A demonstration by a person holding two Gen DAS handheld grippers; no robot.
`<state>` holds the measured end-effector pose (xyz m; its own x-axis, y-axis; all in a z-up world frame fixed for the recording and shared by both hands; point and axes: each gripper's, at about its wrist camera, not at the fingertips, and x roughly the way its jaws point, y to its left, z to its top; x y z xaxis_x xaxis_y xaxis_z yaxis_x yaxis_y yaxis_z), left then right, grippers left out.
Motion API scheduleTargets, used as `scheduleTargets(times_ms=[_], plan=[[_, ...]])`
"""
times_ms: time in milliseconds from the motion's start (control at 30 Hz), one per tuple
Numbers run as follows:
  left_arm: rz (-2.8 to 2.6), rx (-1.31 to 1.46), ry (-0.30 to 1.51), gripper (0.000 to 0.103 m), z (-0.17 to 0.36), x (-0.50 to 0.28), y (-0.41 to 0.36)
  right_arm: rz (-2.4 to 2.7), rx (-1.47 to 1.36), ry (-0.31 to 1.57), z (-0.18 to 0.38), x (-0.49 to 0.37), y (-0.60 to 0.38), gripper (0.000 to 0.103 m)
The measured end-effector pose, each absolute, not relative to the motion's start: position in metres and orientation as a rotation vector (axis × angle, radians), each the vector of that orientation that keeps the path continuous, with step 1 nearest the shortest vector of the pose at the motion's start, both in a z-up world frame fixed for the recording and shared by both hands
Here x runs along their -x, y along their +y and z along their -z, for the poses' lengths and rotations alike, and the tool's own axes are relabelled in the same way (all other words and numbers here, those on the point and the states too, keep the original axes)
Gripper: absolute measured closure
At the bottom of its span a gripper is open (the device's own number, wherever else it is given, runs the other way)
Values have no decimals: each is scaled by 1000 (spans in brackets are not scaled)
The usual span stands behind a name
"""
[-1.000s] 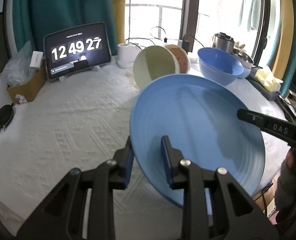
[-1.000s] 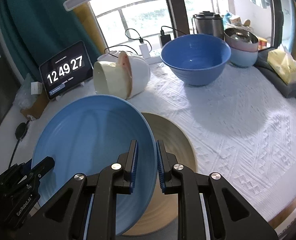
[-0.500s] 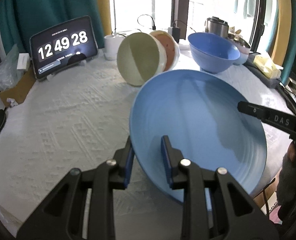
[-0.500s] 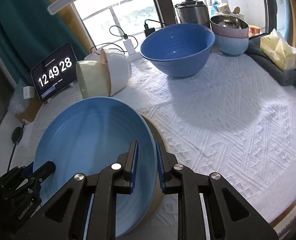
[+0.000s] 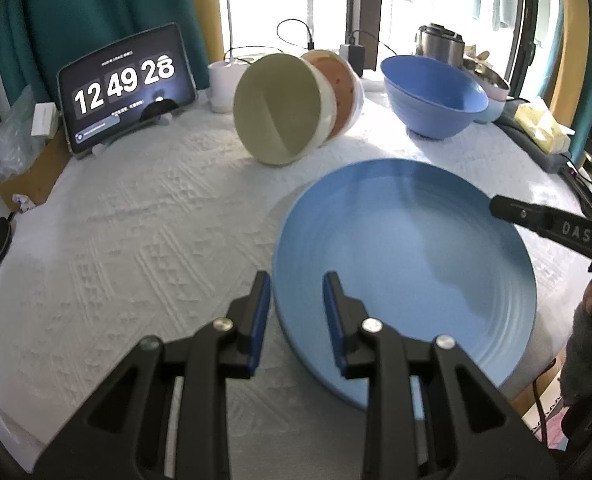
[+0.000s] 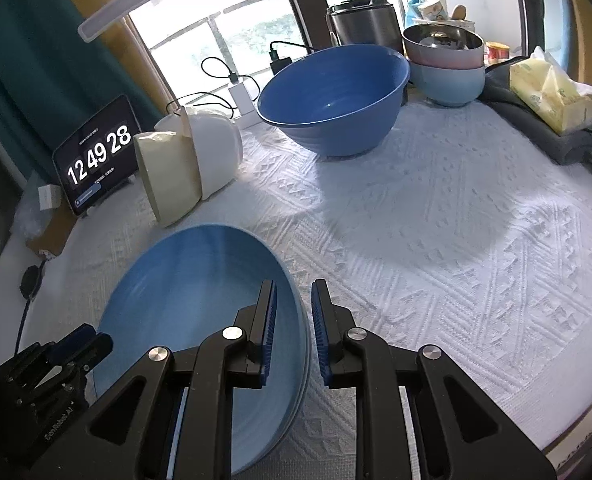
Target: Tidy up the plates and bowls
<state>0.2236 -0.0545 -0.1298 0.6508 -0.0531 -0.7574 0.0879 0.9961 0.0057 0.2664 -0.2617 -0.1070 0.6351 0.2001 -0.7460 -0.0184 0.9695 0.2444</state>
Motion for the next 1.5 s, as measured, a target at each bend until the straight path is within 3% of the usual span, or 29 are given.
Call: scheduleTargets(times_ms=[833,1500], plan=[[70,-29,866,74,129,-227,-45,-98,-191,958,133,-276,-246,78],[113,-48,791,74,100,-242,-70,-123,-212,874,101,-288,-266,78]])
